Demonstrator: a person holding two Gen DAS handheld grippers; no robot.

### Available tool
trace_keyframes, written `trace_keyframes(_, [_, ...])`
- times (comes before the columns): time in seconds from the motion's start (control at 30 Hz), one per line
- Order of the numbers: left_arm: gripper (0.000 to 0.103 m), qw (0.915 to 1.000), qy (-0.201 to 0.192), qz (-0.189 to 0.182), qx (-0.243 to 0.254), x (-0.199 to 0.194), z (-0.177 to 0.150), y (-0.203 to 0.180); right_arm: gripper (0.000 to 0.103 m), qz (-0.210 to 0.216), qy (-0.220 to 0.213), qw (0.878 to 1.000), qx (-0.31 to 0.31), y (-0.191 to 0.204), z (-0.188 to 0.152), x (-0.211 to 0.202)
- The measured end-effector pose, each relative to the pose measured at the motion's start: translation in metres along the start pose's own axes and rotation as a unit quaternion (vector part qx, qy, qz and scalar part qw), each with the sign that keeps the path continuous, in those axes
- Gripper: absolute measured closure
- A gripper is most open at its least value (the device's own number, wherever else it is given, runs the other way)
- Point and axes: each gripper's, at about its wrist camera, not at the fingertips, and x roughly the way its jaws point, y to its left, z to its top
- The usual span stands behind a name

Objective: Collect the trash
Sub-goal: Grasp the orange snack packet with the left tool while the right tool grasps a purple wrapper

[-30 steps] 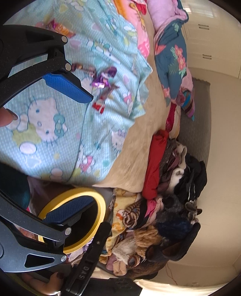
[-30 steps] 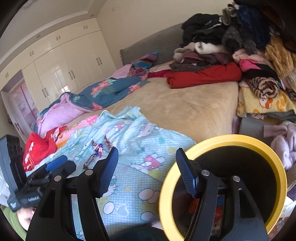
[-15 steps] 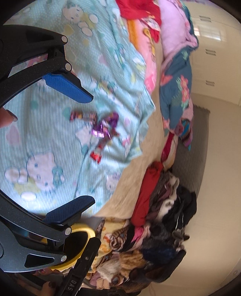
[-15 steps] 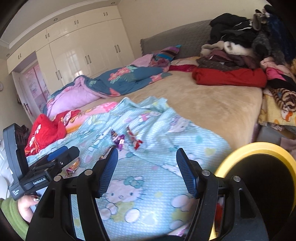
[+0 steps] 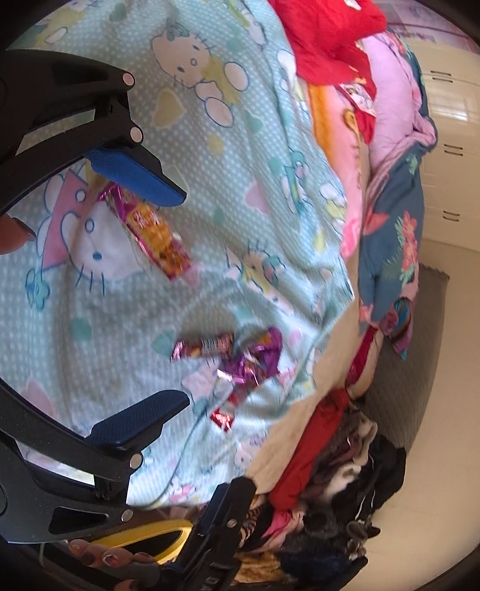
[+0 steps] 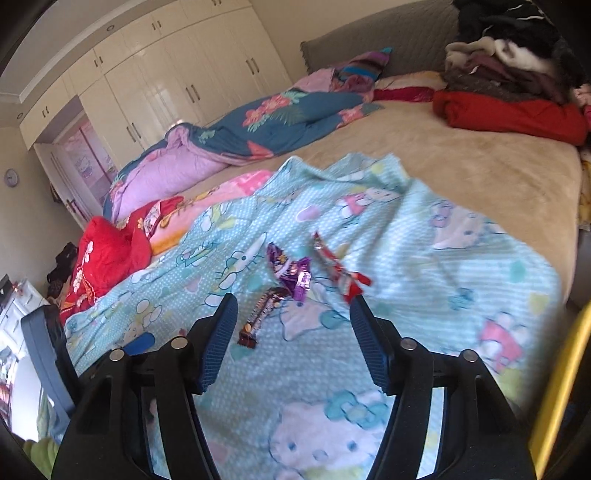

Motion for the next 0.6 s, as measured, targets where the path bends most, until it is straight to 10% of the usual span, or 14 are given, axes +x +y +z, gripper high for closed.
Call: trace_keyframes(0.6, [0.06, 0.9951, 0.06, -0.011, -0.077, 0.043, -0.019, 0.04, 0.059, -0.013, 0.066, 0.998, 0.012, -0.005, 0.013, 0.108])
